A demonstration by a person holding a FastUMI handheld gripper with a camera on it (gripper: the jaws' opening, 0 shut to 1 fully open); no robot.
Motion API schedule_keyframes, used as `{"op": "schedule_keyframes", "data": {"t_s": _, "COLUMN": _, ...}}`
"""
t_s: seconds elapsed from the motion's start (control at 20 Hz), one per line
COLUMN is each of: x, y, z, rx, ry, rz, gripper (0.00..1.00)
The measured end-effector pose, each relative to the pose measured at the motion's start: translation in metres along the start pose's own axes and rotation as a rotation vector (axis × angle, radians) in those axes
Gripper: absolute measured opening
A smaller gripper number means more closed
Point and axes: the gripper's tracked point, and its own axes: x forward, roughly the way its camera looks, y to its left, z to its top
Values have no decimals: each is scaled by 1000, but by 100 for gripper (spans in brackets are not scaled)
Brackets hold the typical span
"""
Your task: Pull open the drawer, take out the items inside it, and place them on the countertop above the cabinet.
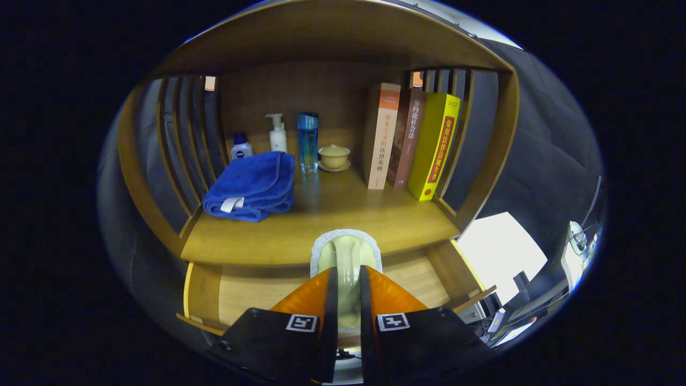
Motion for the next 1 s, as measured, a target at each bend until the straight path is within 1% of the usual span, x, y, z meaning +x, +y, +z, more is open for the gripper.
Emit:
{"op": "schedule_keyframes", "data": {"t_s": 0.2, "x": 48, "y": 2, "z": 17, "rx": -31, "ry": 8, "rz": 23, "gripper": 27}}
{"op": "schedule_keyframes", "data": {"t_s": 0.4, "x": 92, "y": 25, "z": 23, "rx": -20, "ry": -8, "rz": 104, "gripper": 27}}
{"op": "schedule_keyframes", "data": {"t_s": 0.45, "x": 100, "y": 26, "z": 25, "rx": -24, "ry": -12, "rz": 112, "gripper": 27}}
{"op": "schedule_keyframes", "data": {"t_s": 0.75, "x": 127, "y": 33, "z": 24, "rx": -27, "ry": 6, "rz": 135, "gripper": 27}}
{"op": "schedule_keyframes", "data": {"t_s": 0.8, "x": 131, "y": 35, "z": 24, "rx": -23, "ry": -4, "rz": 142, "gripper": 27}}
{"op": "schedule_keyframes", "data": {"t_s": 0.85, "x": 134, "y": 41, "z": 23, "rx": -11, "ry": -5, "rz": 156, "gripper": 30}}
{"op": "schedule_keyframes", "data": {"t_s": 1.0, "x": 139, "y": 47, "z": 26, "rx": -3, "ry": -34, "rz": 175, "gripper": 30}}
